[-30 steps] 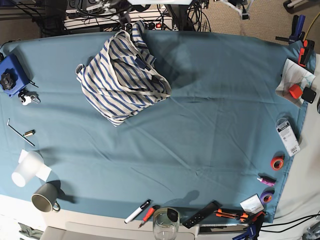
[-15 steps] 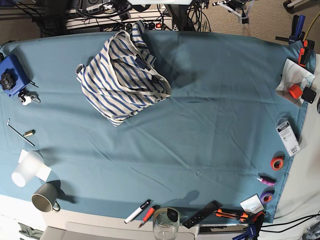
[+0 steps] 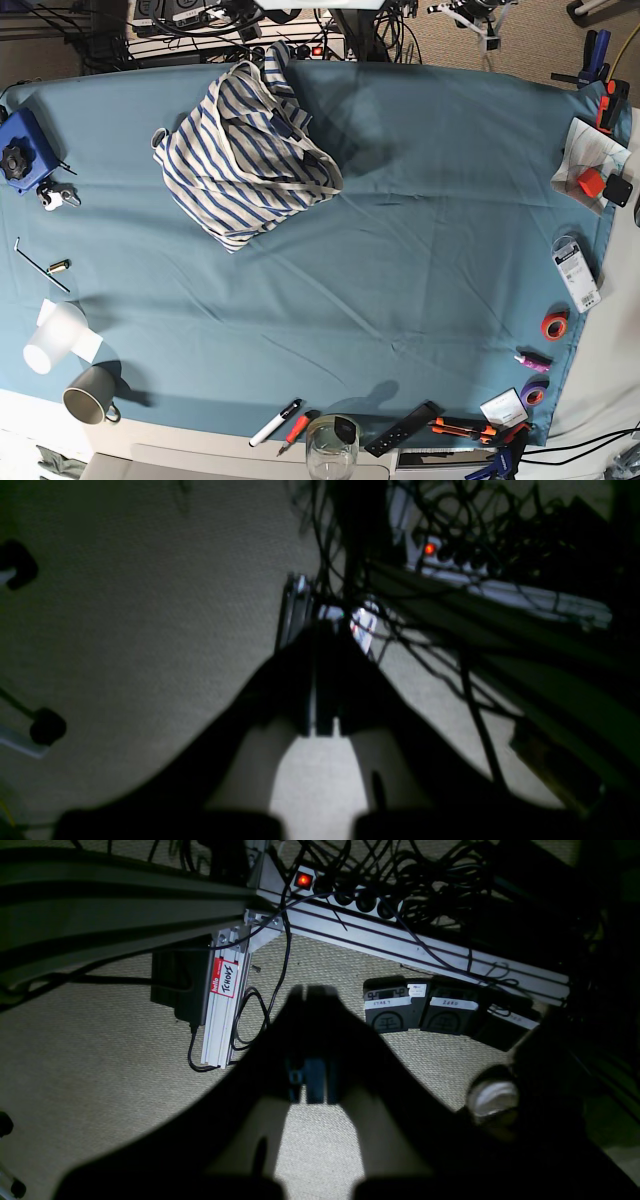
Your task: Fold the T-shirt properly
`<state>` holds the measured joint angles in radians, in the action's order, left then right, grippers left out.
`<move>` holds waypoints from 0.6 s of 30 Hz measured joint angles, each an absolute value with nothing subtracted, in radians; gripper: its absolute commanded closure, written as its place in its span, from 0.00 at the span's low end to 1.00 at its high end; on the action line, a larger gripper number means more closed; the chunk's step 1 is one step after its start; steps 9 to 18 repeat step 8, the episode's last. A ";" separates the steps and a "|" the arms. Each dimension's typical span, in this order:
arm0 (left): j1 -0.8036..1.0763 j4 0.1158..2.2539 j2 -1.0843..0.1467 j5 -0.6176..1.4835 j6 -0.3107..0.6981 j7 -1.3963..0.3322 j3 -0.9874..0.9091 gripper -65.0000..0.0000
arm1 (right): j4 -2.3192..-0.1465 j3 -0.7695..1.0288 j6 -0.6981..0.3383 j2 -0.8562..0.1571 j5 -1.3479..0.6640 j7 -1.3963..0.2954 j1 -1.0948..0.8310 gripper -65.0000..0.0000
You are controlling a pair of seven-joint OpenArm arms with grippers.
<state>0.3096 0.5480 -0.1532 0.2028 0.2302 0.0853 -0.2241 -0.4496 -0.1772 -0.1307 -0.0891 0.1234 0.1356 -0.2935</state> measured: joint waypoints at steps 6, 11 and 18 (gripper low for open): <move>0.310 0.548 -0.153 0.202 0.229 0.180 -0.224 1.00 | -0.450 -0.177 -0.131 -0.089 0.123 0.136 -0.288 1.00; 0.310 0.548 -0.153 0.202 0.229 0.252 -0.224 1.00 | -0.450 -0.177 -0.131 -0.089 0.123 0.136 -0.289 1.00; 0.310 0.548 -0.153 0.202 0.229 0.252 -0.224 1.00 | -0.450 -0.177 -0.131 -0.089 0.123 0.136 -0.289 1.00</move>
